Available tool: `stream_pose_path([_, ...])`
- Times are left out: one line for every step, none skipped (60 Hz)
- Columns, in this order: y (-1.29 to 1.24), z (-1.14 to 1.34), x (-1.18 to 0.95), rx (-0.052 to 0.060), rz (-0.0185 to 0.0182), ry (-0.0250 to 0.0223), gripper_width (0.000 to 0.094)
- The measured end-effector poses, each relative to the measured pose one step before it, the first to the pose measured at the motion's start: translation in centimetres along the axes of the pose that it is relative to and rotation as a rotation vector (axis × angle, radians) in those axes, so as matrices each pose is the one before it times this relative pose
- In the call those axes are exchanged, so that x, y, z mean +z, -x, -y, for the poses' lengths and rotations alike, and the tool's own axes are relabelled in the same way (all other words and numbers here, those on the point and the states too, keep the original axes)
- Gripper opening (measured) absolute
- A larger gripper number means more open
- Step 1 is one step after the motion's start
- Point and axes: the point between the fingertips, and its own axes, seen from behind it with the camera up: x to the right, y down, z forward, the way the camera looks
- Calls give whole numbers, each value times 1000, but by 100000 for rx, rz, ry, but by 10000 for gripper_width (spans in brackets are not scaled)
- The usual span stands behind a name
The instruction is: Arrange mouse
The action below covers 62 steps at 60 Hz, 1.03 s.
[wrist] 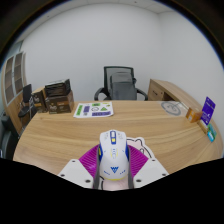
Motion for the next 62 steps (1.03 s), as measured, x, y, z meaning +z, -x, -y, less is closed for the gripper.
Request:
stream_pose_path([-611,-238,623,-305,517,1129,385])
stream_pose_path([-606,-212,624,-417,289,1143,384])
stream_pose_path([-611,-198,579,-463,27,957,385])
stream_pose_path([-517,-238,572,-505,89,866,385])
stream_pose_path([-418,-274,533,-511,376,949,384])
stream_pose_path([-262,-347,478,-278,769,1106,384])
stream_pose_path([-126,-346,460,195,1120,1099,385])
stream_pose_path([-39,-321,405,500,1301,1021,385])
stream_pose_path([93,-395,497,653,1267,744,385])
stream_pose_path([-8,-223,321,471,1223,591,385])
stream_pose_path([32,-205,268,557,1060,514,385])
stream_pose_path([1,-180,253,335,782,373,386])
stream_pose_path([-27,-202,237,48,538,300,386])
stream_pose_path([-83,-235,215,-249,283,415,388])
stream_pose_path([-76,-327,207,-397,35,731,394])
stream_pose_path([-6,40,41,-760,161,-344,398])
stream_pose_path([58,227,155,-995,-42,-1585,401])
stream_pose_path([-42,-126,34,-988,-271,-132,408])
stream_pose_path([54,16,41,-761,-118,-257,427])
stream_pose_path([10,112,16,-451,-76,-722,438])
stream_pose_path([-8,-85,5,-188,-89,96,466])
stream_pose_path([3,70,-5,234,-121,-369,477])
stream_pose_path([3,66,1,274,-39,-347,497])
stream_pose_path([9,-16,-15,210,84,-40,515])
stream_pose_path([-1,-32,-8,184,129,13,539])
stream_pose_path([14,-93,-10,268,213,272,559])
stream_pose_path([-23,-166,2,186,114,451,569])
stream_pose_path([41,-29,-63,246,44,360,581])
stream_pose_path([65,-81,-141,216,63,608,606])
stream_pose_path([45,-181,-173,166,44,1021,646])
stream_pose_path([52,-195,-259,21,-197,674,701])
stream_pose_path([5,-150,-237,60,-190,858,762])
stream_pose_path([-55,-79,-297,-3,-511,560,828])
stream_pose_path([-171,42,-344,-5,-1026,-39,851])
stream_pose_path([2,120,-375,-78,-735,-503,835])
stream_pose_path([-179,86,-466,-214,-146,-557,826])
stream_pose_path([79,147,-444,-81,-734,-1051,825])
stream_pose_path([235,6,-510,32,-885,-1039,826])
stream_pose_path([108,49,-479,103,-608,-790,828])
stream_pose_path([72,6,-548,297,-703,-710,830])
stream_pose_path([88,-35,-612,479,-741,-584,829])
stream_pose_path([92,-100,-630,653,-738,-403,830])
stream_pose_path([151,-97,-668,792,-636,-236,829])
stream_pose_path([196,-113,-741,934,-531,-254,830])
stream_pose_path([60,35,-643,869,58,-105,830])
stream_pose_path([379,-194,-836,768,-394,-588,830])
stream_pose_path([332,-114,-805,635,-128,-483,830])
stream_pose_path([294,-115,-817,471,-173,-585,830])
stream_pose_path([275,-136,-806,367,-353,-637,830])
stream_pose_path([252,-151,-830,354,-597,-539,829])
stream_pose_path([171,-211,-881,301,-787,-412,828])
stream_pose_path([187,-242,-888,243,-845,-271,829])
stream_pose_path([203,-278,-903,213,-789,-207,830])
stream_pose_path([227,-272,-935,234,-698,-250,830])
stream_pose_path([246,-238,-946,269,-516,-333,831])
stream_pose_path([271,-204,-934,373,-159,-155,831])
stream_pose_path([275,-285,-955,310,-263,-336,831])
stream_pose_path([238,-224,-907,458,-239,-326,829])
stream_pose_path([235,-247,-920,576,-268,-317,829])
stream_pose_path([269,-298,-881,542,-41,-74,832])
stream_pose_path([240,-291,-926,441,6,79,832])
stream_pose_path([212,-263,-880,273,21,-48,838])
